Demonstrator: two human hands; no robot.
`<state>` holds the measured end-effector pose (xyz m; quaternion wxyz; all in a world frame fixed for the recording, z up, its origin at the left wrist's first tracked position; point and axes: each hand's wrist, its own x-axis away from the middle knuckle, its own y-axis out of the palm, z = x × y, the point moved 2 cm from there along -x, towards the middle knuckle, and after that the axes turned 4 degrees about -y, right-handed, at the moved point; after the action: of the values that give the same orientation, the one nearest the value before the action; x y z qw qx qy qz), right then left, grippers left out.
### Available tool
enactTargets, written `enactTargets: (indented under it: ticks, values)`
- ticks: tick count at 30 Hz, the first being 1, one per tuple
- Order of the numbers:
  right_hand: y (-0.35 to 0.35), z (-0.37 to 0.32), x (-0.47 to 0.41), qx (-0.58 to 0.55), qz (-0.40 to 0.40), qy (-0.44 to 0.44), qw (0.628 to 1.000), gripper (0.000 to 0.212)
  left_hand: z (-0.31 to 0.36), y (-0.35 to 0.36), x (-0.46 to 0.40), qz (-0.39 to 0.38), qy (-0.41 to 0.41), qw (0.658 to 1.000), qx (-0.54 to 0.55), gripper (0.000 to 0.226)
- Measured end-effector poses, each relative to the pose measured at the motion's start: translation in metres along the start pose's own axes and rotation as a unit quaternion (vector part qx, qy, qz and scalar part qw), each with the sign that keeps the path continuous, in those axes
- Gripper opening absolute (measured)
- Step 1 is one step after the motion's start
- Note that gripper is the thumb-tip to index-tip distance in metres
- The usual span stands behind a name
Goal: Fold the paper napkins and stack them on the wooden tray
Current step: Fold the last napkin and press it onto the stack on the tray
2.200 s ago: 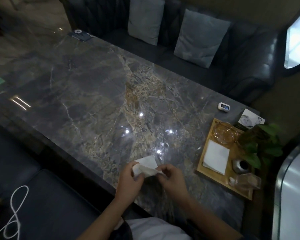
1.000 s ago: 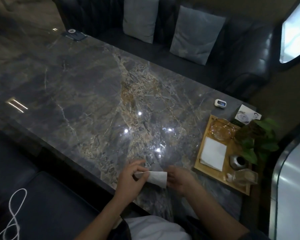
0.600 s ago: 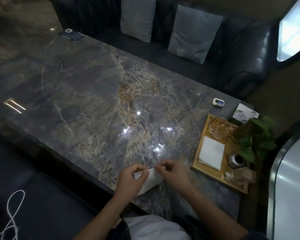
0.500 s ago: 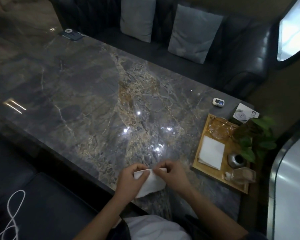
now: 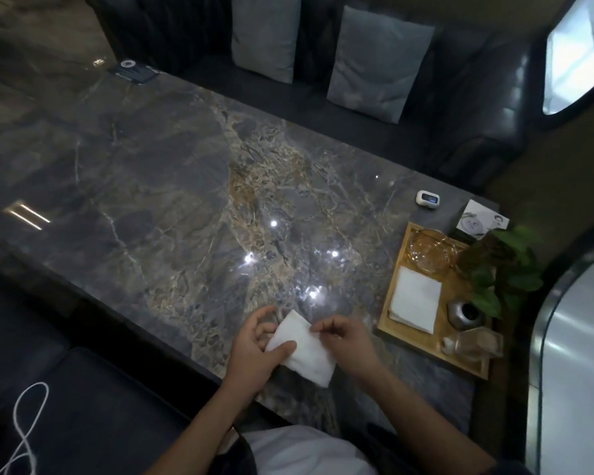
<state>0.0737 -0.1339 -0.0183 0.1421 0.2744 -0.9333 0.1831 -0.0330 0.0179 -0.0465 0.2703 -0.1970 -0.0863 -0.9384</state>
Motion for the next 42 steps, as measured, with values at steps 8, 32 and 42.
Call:
enactTargets:
  ticks: [8, 32, 42]
  values:
    - [-0.008, 0.003, 0.012, -0.032, -0.102, 0.032, 0.994, 0.041, 0.008, 0.009, -0.006, 0.026, -0.01, 0.999, 0.047, 0.063]
    - [-0.09, 0.018, 0.021, 0.005, 0.002, 0.003, 1.0, 0.066, 0.018, 0.084, -0.023, -0.143, -0.037, 0.981, -0.128, 0.061]
    - [-0.123, 0.028, 0.02, -0.004, 0.072, 0.001, 0.997, 0.063, 0.031, 0.12, -0.033, -0.186, -0.01, 0.967, -0.177, 0.075]
